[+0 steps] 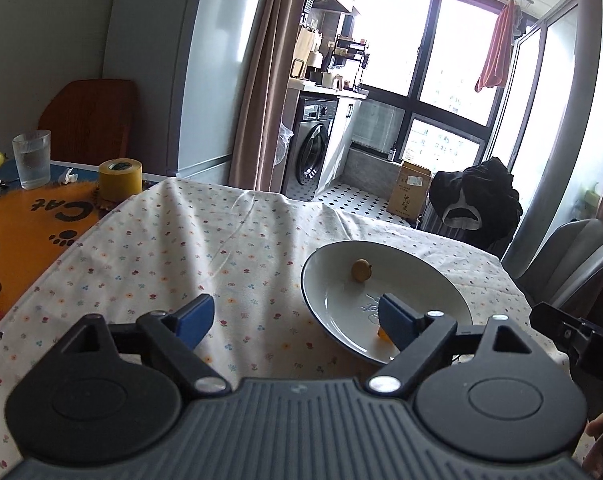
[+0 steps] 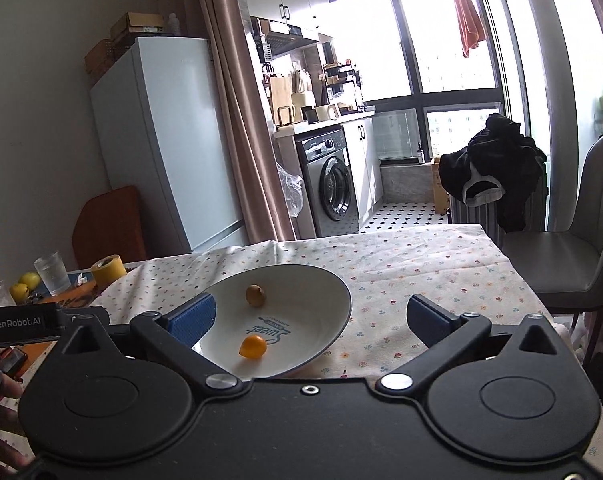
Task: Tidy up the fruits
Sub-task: 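Withdraw both open grippers from the bowl toward the remaining fruit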
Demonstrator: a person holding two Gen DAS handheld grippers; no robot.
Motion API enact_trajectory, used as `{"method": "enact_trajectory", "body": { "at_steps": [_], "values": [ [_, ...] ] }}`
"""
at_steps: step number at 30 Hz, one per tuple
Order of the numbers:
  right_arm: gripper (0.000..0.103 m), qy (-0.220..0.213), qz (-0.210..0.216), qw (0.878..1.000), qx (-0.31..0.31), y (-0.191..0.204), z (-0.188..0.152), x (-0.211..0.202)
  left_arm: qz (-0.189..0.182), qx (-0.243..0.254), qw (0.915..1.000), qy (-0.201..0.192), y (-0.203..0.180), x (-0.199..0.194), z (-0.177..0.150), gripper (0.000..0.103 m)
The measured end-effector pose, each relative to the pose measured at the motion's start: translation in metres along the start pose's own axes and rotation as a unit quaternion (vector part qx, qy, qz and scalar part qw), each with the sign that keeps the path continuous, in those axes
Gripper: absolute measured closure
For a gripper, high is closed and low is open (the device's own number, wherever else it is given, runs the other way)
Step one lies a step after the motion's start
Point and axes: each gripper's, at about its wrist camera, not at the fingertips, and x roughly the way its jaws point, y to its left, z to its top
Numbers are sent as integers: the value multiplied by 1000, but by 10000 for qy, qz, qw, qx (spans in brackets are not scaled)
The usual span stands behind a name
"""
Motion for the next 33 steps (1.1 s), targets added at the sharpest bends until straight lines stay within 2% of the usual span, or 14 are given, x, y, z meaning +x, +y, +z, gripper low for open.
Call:
{"method": "enact_trajectory", "body": {
  "at_steps": [4,7,11,17,33],
  "values": [
    [0,23,31,10000,36,1,-1,-8,26,141,9999,6,3,-8,-4,15],
    [0,59,70,9999,119,-1,-1,-12,16,123,9997,226,6,-10,-7,14],
    [0,119,-65,9997,181,-5,-3,-17,117,315,9992,206,8,-17,-13,14],
    [0,328,-68,9994,21,-5,-8,-27,79,350,9988,331,15,-24,-21,14],
    [0,769,240,9964,-264,0,-30,-53,-104,355,9978,549,20,-45,-47,12]
  ]
}}
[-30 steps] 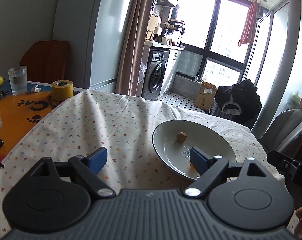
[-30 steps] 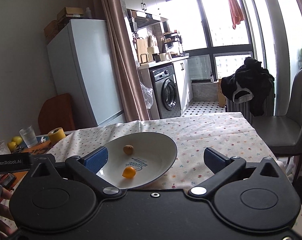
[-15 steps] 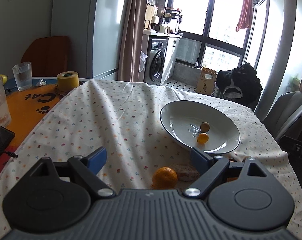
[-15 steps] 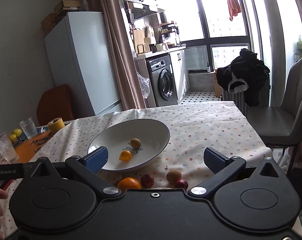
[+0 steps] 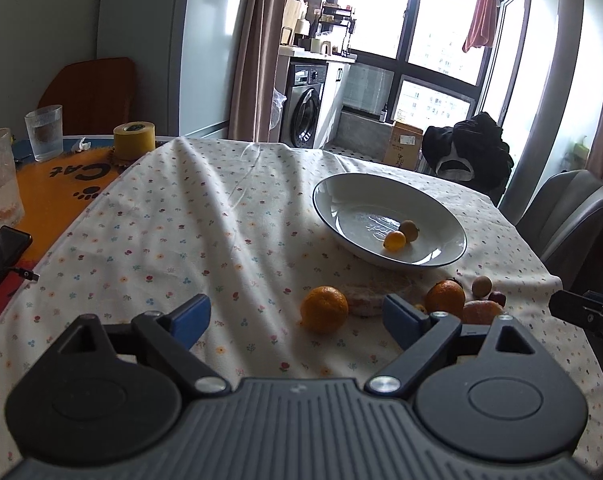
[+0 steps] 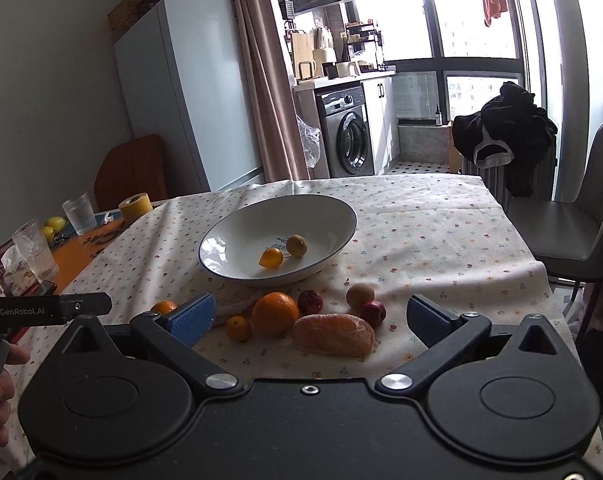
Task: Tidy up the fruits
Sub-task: 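Withdraw both open grippers from the bowl toward the remaining fruit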
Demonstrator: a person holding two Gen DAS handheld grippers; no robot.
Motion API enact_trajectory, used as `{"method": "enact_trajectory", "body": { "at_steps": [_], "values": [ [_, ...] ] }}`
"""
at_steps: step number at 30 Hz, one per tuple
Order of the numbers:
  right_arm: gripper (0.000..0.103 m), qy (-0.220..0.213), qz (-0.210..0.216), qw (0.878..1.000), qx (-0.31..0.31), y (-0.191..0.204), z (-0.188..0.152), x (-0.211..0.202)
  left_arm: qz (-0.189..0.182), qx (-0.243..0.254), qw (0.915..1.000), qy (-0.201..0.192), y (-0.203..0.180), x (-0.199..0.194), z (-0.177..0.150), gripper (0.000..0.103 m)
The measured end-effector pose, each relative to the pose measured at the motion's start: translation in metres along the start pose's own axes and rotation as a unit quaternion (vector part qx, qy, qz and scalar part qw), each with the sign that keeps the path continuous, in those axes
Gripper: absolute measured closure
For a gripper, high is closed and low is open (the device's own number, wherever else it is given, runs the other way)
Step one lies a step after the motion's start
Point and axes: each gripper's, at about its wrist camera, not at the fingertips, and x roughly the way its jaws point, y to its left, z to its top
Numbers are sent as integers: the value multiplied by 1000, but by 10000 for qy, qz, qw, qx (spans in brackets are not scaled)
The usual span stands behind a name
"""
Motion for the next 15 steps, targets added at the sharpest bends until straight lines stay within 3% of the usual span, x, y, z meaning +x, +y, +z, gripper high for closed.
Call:
{"method": "enact_trajectory", "body": {
  "at_steps": [15],
  "values": [
    [0,283,163,9995,56,-4,-17,-9,-274,250,9992,122,-10,-6,-22,12]
  ]
}}
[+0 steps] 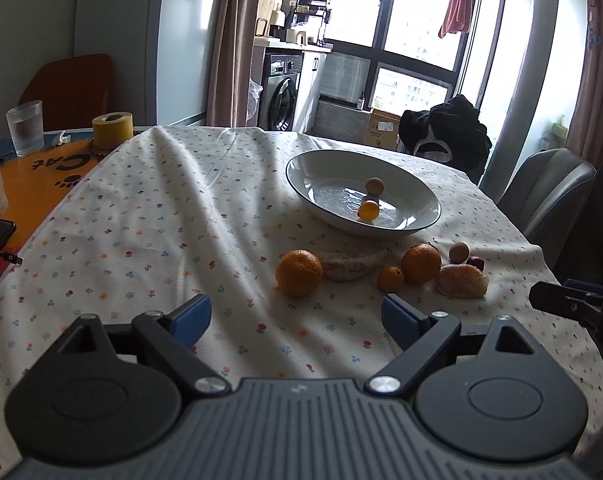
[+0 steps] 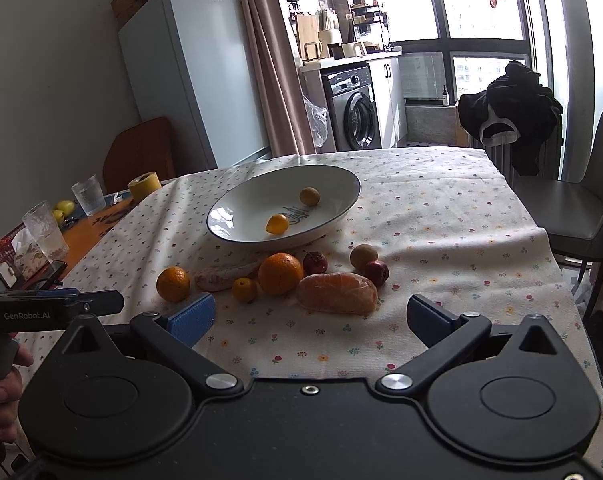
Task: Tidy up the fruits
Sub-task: 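Withdraw both open grippers from the bowl toward the remaining fruit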
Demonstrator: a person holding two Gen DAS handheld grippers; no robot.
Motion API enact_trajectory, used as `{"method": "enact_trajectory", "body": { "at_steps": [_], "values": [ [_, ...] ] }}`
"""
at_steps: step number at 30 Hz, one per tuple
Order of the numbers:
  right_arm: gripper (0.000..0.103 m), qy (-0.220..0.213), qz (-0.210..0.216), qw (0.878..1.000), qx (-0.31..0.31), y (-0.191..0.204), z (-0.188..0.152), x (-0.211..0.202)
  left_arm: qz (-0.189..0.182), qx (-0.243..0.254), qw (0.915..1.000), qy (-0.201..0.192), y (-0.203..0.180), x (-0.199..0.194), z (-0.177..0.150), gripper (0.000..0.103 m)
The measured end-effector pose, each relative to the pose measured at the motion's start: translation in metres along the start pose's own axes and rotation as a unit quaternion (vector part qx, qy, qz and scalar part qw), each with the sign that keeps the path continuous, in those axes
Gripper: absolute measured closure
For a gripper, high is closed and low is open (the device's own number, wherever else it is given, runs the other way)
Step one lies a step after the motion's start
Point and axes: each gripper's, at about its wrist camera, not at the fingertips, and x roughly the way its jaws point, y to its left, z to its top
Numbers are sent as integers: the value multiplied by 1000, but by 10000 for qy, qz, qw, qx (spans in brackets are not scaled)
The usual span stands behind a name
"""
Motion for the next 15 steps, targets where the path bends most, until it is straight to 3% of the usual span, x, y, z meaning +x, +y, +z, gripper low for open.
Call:
{"method": "enact_trajectory", "body": {
  "at_steps": [10,15],
  "values": [
    [0,86,36,9999,42,-2,0,7,-181,123,9998,36,-9,13,-1,14],
    [0,204,-160,9996,116,-5,2,22,-192,123,9997,52,-8,23,4,19]
  ]
}}
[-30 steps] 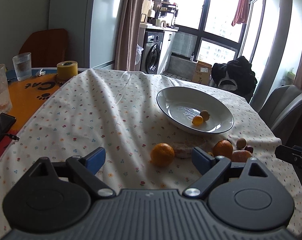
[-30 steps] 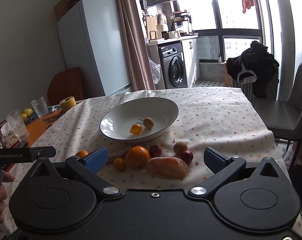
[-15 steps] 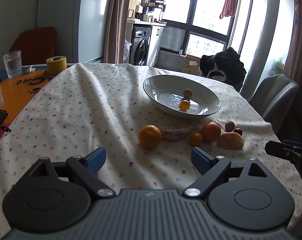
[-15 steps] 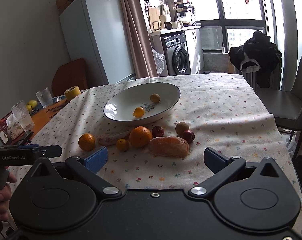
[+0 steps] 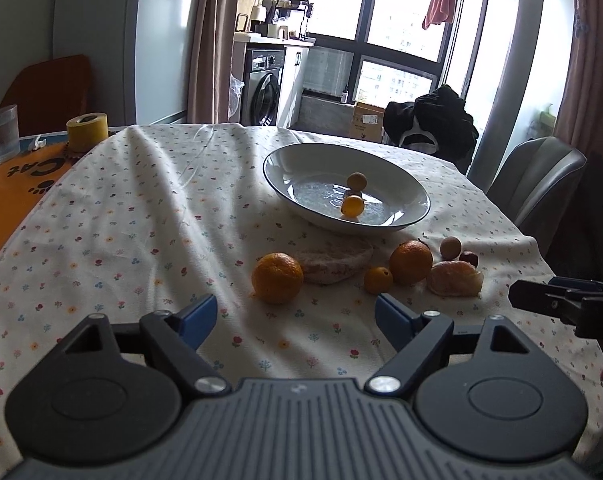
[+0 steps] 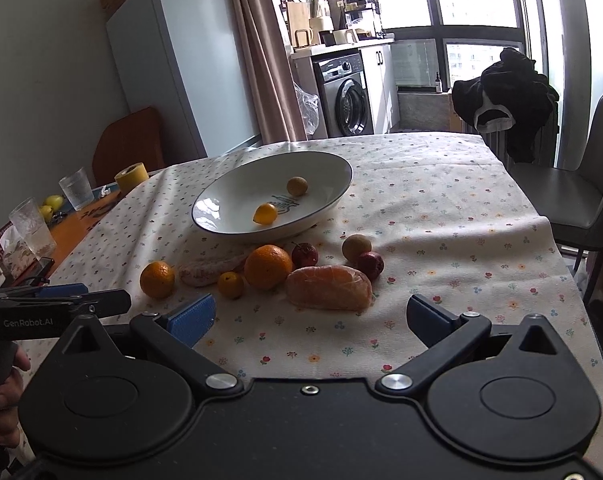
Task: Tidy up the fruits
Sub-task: 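Withdraw both open grippers from the bowl toward the remaining fruit, then grasp the large orange with the left gripper while the right grasps the bagged peeled orange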
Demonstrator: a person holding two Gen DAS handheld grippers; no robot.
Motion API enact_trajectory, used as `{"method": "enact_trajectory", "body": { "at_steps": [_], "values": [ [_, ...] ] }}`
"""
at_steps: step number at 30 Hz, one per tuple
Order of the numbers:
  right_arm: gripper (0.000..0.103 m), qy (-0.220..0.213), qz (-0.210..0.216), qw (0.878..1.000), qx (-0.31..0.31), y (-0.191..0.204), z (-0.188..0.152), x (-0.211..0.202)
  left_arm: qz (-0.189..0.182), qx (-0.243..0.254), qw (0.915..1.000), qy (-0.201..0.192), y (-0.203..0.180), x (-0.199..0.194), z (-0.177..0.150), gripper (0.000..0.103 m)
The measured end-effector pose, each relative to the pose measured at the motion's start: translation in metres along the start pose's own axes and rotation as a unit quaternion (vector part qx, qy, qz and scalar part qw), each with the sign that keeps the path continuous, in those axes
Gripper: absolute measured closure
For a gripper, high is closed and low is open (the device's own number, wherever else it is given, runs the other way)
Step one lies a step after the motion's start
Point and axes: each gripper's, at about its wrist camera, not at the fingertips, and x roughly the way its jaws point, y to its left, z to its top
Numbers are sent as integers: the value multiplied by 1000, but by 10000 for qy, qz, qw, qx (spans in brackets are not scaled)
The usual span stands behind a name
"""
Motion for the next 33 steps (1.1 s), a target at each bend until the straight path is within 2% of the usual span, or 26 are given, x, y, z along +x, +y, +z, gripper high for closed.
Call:
{"method": "enact_trajectory", "body": {
  "at_steps": [6,11,15,24,33],
  "values": [
    [0,215,-241,9995,4,-1,2,23,1,-56,9999,133,4,20,5,27],
    [0,359,-326,9988,-11,0,4,38,0,-88,9998,198,10,33,8,28],
    [0,452,-452,9979,-38,3,4,48,-19,-128,9995,276,15,42,10,33],
    [0,584,-907,9941,-81,9,4,69,-125,-136,9993,337,17,59,14,41],
    [4,664,-1022,9925,-102,12,5,82,-137,-166,9990,383,20,69,13,48]
  ]
}}
